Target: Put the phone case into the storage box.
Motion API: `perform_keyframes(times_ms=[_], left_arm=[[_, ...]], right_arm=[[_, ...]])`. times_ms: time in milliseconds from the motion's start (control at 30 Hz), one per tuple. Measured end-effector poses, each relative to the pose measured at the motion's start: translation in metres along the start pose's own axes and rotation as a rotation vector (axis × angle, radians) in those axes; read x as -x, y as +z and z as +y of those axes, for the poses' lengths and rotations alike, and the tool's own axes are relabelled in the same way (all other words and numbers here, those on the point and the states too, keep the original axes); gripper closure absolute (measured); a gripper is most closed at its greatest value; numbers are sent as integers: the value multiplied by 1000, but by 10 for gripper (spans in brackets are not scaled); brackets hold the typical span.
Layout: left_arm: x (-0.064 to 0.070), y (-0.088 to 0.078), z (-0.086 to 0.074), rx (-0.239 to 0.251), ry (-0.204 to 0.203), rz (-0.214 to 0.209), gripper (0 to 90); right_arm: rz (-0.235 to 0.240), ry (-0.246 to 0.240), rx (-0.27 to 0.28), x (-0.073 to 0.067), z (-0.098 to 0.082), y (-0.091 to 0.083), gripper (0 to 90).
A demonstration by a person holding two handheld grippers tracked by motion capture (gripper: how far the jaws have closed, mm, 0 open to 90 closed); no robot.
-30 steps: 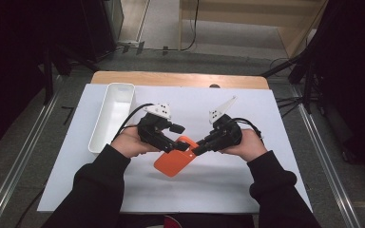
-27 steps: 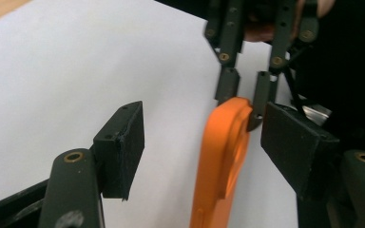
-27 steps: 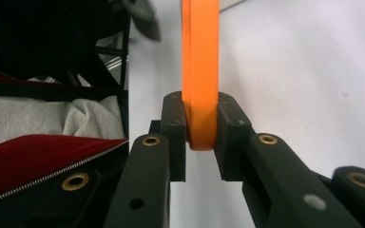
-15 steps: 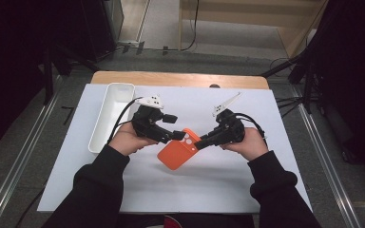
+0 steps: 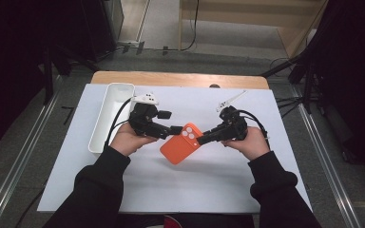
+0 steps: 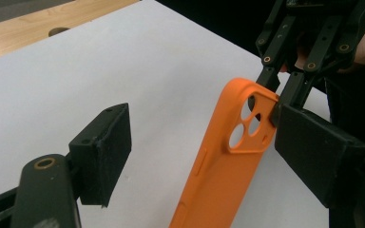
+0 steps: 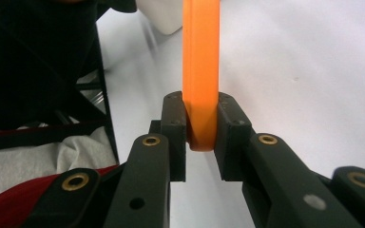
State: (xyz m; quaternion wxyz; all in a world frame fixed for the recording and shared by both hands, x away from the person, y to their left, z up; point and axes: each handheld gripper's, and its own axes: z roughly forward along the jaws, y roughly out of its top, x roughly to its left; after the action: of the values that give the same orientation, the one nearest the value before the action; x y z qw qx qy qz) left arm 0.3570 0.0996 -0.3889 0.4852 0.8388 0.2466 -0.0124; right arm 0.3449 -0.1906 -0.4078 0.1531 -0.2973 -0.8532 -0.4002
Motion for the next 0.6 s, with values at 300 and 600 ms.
perform_keyframes(times_ms=[300,600], left_arm=[[0,2,-4,12,-3,29,162],[3,5,-5,8,-12,13,121]], right_arm=[[-25,68,39,7,-2,-8,753],[-70,135,57,11,-4,-13,753]])
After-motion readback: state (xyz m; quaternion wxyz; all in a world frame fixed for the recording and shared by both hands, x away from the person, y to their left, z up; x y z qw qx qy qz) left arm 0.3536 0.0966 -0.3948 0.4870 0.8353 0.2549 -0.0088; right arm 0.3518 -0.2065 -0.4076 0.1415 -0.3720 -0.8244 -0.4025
